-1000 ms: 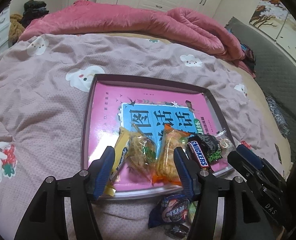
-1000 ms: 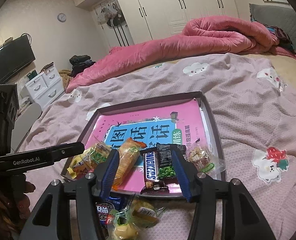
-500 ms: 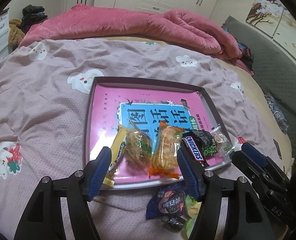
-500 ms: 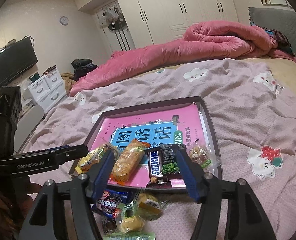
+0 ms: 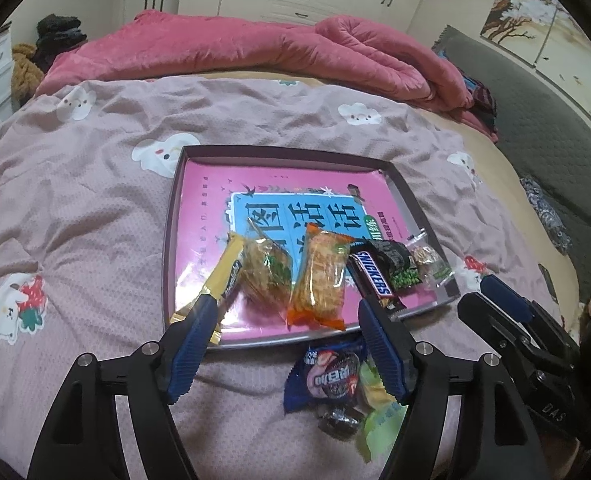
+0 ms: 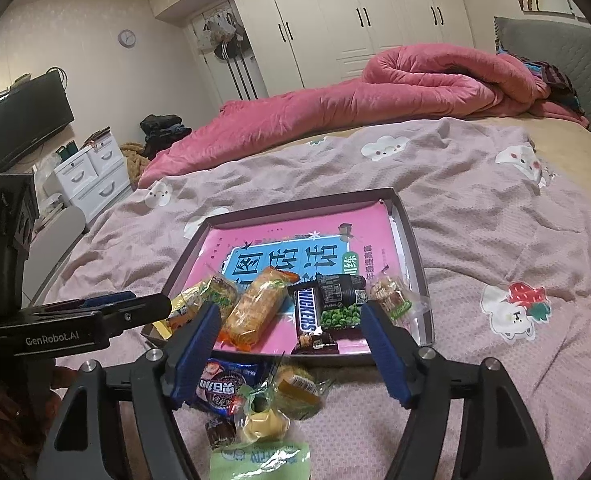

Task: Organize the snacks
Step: 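Withdraw both grippers from the tray toward the remaining snacks, then grasp the dark chocolate roll with the left gripper while the right grasps the clear yellow cake bag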

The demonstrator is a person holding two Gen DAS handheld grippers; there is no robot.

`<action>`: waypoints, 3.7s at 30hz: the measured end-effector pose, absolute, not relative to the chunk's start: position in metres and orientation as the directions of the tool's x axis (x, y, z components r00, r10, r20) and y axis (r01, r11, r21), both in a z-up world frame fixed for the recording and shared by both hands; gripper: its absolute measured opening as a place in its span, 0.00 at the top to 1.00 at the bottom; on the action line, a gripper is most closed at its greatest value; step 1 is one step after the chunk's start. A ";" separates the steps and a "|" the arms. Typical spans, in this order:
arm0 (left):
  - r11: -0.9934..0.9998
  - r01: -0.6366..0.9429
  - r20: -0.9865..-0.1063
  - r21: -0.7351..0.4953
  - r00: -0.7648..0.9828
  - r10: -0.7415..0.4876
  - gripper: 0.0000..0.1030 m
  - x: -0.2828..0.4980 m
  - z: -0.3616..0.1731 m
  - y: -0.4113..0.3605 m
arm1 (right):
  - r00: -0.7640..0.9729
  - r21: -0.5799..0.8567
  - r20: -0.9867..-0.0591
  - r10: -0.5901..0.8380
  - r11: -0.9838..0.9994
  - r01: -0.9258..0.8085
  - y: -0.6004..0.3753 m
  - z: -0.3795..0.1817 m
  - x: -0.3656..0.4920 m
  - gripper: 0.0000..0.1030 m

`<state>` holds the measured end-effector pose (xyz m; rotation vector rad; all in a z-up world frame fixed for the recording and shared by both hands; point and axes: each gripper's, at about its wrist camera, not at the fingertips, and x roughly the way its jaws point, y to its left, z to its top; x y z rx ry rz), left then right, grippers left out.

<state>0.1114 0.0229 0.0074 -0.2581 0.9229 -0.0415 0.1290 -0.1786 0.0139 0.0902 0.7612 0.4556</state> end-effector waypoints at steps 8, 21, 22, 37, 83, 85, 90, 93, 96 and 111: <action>0.969 -0.050 -0.795 -0.241 0.583 -0.168 0.27 0.100 0.006 0.020 | 0.615 0.241 -0.664 0.426 0.900 -0.363 -0.180 0.012 0.121 0.30; 0.973 -0.009 -0.844 -0.229 0.500 -0.194 0.27 0.082 -0.016 0.014 | 0.544 0.270 -0.722 0.428 0.898 -0.348 -0.182 -0.003 0.112 0.30; 0.974 -0.004 -0.847 -0.229 0.494 -0.197 0.27 0.082 -0.018 0.014 | 0.538 0.269 -0.726 0.428 0.897 -0.350 -0.182 -0.004 0.111 0.30; 0.983 0.006 -0.901 -0.183 0.399 -0.170 0.27 0.071 -0.043 0.016 | 0.398 0.274 -0.818 0.415 0.890 -0.364 -0.166 -0.040 0.112 0.30; 0.958 0.101 -0.903 -0.269 0.319 -0.287 0.27 0.084 -0.077 -0.020 | 0.293 0.208 -0.875 0.385 0.846 -0.490 -0.168 -0.070 0.114 0.54; 0.948 0.092 -0.895 -0.305 0.312 -0.318 0.27 0.088 -0.080 -0.019 | 0.289 0.210 -0.876 0.385 0.846 -0.491 -0.168 -0.071 0.115 0.54; 0.933 0.070 -0.877 -0.353 0.324 -0.356 0.36 0.094 -0.082 -0.017 | 0.290 0.202 -0.878 0.381 0.844 -0.497 -0.167 -0.071 0.115 0.54; 0.934 0.079 -0.875 -0.347 0.330 -0.353 0.41 0.093 -0.081 -0.020 | 0.290 0.201 -0.878 0.380 0.844 -0.498 -0.166 -0.071 0.115 0.54; 0.930 0.101 -0.871 -0.353 0.329 -0.366 0.50 0.092 -0.080 -0.024 | 0.287 0.200 -0.880 0.379 0.843 -0.500 -0.166 -0.072 0.115 0.54; 0.919 0.126 -0.868 -0.374 0.300 -0.395 0.53 0.082 -0.082 -0.030 | 0.270 0.213 -0.883 0.384 0.840 -0.499 -0.165 -0.077 0.117 0.54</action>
